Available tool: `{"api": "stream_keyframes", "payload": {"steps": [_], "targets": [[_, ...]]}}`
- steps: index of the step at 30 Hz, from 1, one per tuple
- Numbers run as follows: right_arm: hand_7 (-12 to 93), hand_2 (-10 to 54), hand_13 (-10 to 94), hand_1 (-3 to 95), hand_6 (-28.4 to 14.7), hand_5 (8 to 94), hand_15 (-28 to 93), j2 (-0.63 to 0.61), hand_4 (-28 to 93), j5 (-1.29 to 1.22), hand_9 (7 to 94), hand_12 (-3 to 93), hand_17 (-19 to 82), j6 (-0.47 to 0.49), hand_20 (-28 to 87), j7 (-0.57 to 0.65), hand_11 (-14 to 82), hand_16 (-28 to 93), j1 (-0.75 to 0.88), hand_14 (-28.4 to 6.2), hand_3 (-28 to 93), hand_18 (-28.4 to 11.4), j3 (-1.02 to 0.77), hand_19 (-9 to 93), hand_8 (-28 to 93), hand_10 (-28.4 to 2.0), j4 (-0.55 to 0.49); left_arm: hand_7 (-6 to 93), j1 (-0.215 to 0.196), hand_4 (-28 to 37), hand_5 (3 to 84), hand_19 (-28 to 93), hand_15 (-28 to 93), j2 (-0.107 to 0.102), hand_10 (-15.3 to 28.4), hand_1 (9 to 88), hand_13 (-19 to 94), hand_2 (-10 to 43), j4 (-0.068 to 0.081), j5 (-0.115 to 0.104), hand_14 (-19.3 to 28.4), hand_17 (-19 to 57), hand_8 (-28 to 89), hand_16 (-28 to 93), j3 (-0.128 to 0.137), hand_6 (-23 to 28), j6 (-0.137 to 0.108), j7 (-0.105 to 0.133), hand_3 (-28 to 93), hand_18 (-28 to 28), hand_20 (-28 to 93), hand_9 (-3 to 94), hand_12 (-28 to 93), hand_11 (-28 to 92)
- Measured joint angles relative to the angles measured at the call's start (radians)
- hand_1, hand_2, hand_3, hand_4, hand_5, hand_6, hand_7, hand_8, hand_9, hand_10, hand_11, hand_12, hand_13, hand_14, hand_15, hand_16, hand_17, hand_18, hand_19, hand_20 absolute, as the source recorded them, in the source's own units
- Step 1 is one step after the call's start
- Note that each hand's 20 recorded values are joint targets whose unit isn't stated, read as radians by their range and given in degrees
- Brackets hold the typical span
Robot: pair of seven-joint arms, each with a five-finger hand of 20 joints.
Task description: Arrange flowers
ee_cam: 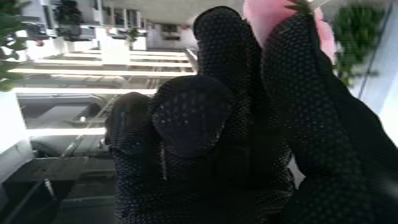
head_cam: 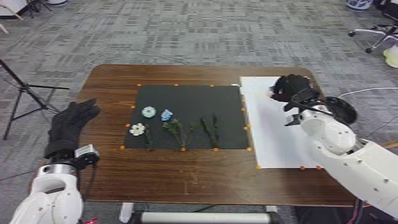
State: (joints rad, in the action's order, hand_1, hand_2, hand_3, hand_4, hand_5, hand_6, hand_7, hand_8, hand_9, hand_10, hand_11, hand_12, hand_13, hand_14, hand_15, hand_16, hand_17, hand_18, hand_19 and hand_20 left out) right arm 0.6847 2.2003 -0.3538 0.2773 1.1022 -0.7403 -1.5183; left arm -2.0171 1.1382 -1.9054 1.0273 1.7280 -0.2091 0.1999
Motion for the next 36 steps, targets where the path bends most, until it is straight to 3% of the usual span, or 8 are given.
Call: {"api": "stream_keyframes", "payload": {"steps": [7,15,25,36], "targets": [[23,-9.5,83,57.1,3.3,78.5,60,0.016,-19,-0.087,87.9,32.3,50,0.02,52,-0.002,13.9,34,-0.214,-3.4,58,-18.0,0.163,91,6,-9.6,-0.107,13.5,-0.009,-28.3,54.0,11,22,-0.002,15.5,21.3,39,14.7,-0.005,0.0,17.6,6.6,-7,0,0.002,3.6,-0.003,0.0,67,11.5,17,50.9,13,23],[22,-9.5,84,57.1,3.1,78.8,61,0.161,-19,-0.099,88.3,32.6,50,0.182,52,-0.044,13.8,34,-0.355,-3.1,58,-17.7,0.277,92,6,-9.5,-0.137,13.4,-0.009,-28.3,54.1,11,23,-0.004,15.4,21.2,39,14.8,-0.006,-0.001,17.8,6.6,-7,0,-0.001,3.8,-0.008,0.002,67,11.5,17,50.9,13,23],[22,-9.5,84,57.1,3.0,79.0,61,0.32,-18,-0.092,88.3,32.2,50,0.296,51,-0.058,13.8,35,-0.369,-3.0,58,-18.0,0.345,92,6,-9.6,-0.1,13.3,-0.007,-28.3,53.7,11,23,-0.005,15.4,20.8,38,14.9,-0.006,0.004,17.8,6.5,-7,0,-0.004,3.8,-0.002,0.0,67,11.5,17,50.7,13,23],[22,-9.5,84,55.9,2.8,79.0,61,0.368,-17,-0.077,87.6,31.4,50,0.357,51,-0.055,14.4,35,-0.299,-3.3,58,-18.0,0.297,92,6,-9.9,-0.052,13.1,-0.005,-28.3,53.7,11,23,-0.003,15.4,20.8,38,14.9,-0.005,0.003,17.8,6.5,-7,0,-0.004,4.1,-0.003,-0.004,67,11.4,17,50.6,13,23]]}}
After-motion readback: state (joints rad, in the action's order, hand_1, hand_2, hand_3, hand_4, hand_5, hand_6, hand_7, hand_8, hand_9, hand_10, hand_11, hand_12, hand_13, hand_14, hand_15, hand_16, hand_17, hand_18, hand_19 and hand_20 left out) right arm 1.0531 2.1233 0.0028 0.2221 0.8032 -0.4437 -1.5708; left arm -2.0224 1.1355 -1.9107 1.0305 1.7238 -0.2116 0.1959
